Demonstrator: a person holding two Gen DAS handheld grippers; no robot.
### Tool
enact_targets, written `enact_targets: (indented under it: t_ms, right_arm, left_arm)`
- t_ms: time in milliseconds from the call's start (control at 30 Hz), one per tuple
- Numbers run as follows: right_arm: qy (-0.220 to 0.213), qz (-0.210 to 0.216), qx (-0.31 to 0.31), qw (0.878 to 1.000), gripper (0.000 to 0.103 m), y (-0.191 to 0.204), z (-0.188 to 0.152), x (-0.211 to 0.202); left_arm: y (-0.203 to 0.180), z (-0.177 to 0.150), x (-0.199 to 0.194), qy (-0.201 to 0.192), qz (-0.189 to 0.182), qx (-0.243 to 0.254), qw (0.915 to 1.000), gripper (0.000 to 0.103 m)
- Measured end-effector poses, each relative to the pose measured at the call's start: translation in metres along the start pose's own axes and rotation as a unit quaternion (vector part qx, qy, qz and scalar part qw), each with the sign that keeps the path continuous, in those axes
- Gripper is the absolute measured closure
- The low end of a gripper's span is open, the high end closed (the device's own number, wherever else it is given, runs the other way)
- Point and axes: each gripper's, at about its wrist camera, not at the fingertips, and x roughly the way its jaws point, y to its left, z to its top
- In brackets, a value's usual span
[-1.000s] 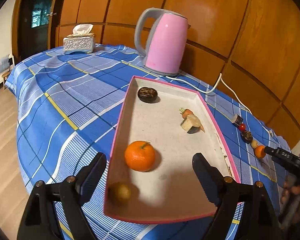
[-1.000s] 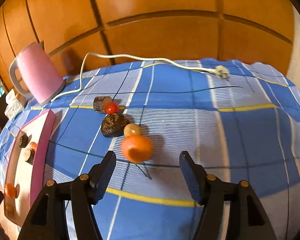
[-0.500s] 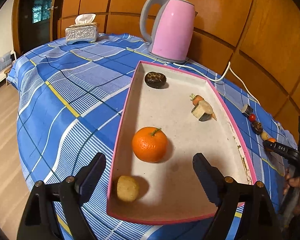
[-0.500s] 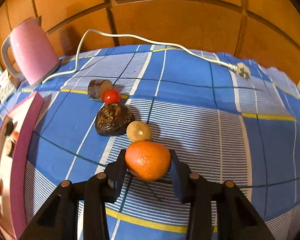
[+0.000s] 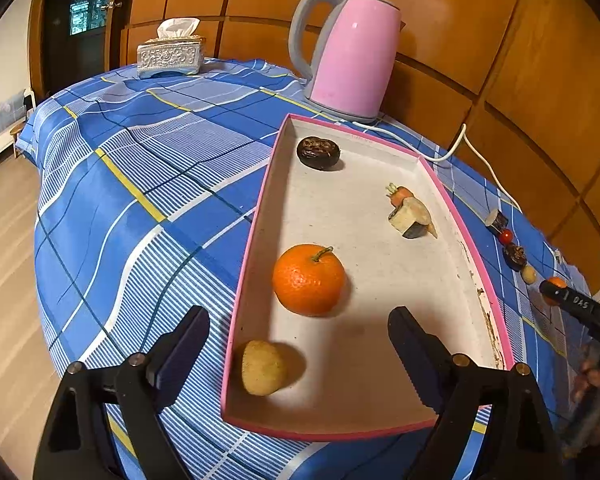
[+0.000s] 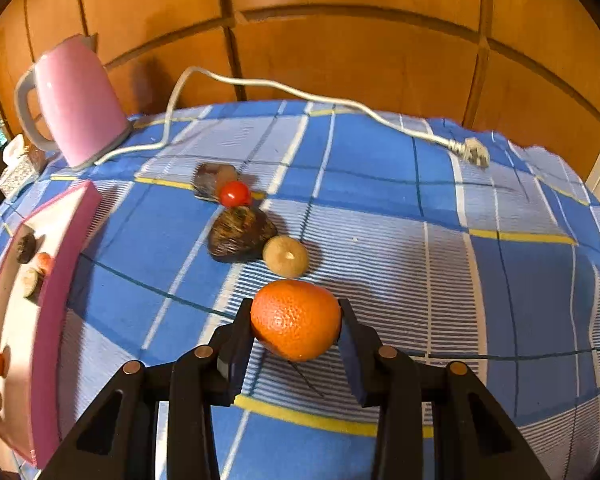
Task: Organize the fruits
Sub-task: 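Carry the small orange into the tray beside the carrot and release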
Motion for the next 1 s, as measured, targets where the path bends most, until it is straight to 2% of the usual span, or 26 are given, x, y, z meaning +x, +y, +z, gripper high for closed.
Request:
enact_targets:
  t_ms: [133,200,467,700,1000]
  right_arm:
    - [-0.014,0.03,-0.02,0.999,0.063,0.016,0.005,-0.017]
    - [-0.016,0.06,-0.039,0.997,0.063,0.033,0.009,-0.024]
    - [-0.006,0.154,-0.127,0.98,0.063,0.11,0.016,-0.032]
    - [-0.002,0.17,-0.178,0.969,0.063,0.165,0.024,-0.02]
    - [0.012,0.168,-0.166,0.972,0.062,0.202,0.057,0.019]
  left_arm:
    - [0.0,0.0,-0.001,0.0,-0.002,0.0,1.0,0.012]
    - [0.001,0.0,-0.001,0.0,-0.002,-0.001,1.0,0.011]
    - [0.003,0.0,0.0,0.001,-0.002,-0.006,1.0,0.011]
    - [0.005,0.001,0.003,0.002,-0.003,-0.008,1.0,0.011]
    - [0.007,0.0,0.008,0.009,-0.003,-0.011,0.9999,0.011]
